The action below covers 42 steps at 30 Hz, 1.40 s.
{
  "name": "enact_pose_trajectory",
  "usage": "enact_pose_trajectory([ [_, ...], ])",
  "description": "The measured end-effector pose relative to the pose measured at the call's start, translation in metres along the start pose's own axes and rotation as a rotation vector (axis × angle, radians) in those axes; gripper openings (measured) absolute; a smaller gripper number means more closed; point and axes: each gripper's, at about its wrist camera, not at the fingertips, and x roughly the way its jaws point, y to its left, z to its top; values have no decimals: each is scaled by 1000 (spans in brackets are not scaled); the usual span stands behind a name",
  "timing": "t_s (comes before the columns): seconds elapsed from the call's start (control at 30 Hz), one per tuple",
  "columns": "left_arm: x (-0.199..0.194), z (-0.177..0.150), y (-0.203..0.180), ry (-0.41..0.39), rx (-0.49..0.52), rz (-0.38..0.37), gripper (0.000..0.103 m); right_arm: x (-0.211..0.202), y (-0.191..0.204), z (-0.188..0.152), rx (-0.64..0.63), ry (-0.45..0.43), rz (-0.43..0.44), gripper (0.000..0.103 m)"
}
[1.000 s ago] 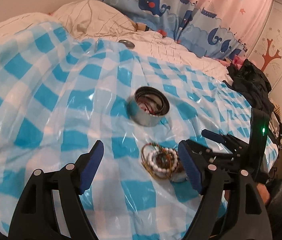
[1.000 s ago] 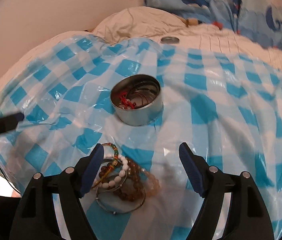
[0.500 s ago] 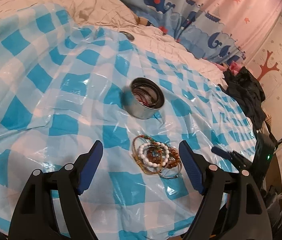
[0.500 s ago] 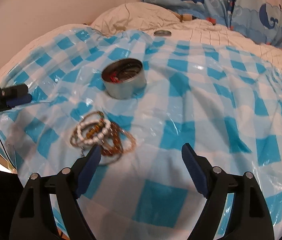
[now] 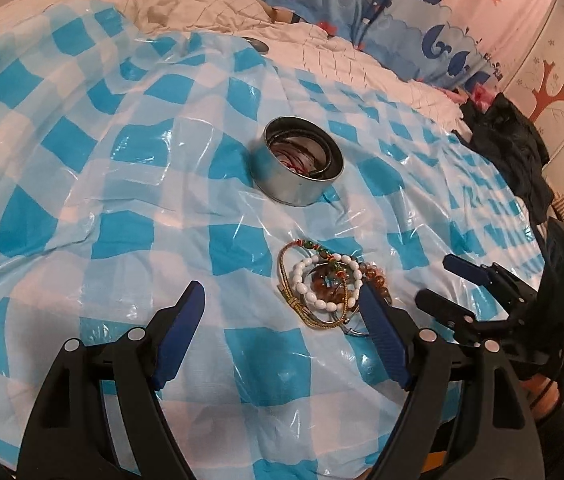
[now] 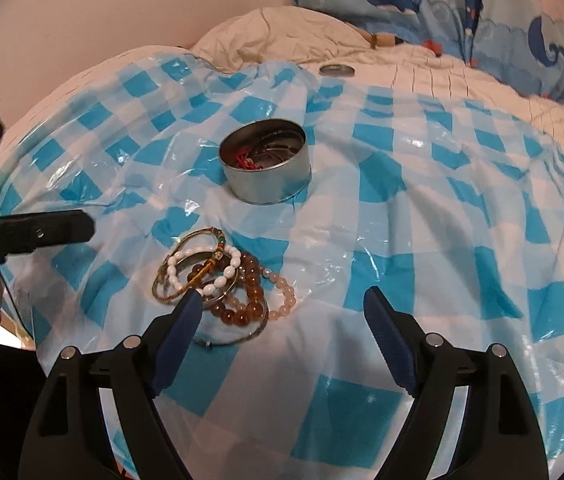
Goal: Organize jewelry
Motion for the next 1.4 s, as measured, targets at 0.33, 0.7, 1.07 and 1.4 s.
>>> enact_pose_trajectory([
  [0.33, -11, 1, 5, -26, -16, -2, 77, 24, 0, 2, 61, 25, -26, 79],
  [0.7, -6, 2, -1, -14, -3, -4, 77, 26, 4, 4, 58, 23, -25, 81],
  [1.07, -3, 2, -2, -9, 2, -5, 78, 25, 4, 4, 59, 27, -25, 81],
  [1.4, 0, 2, -8, -10, 14, -9, 78, 26, 4, 2, 56, 31, -29, 81],
])
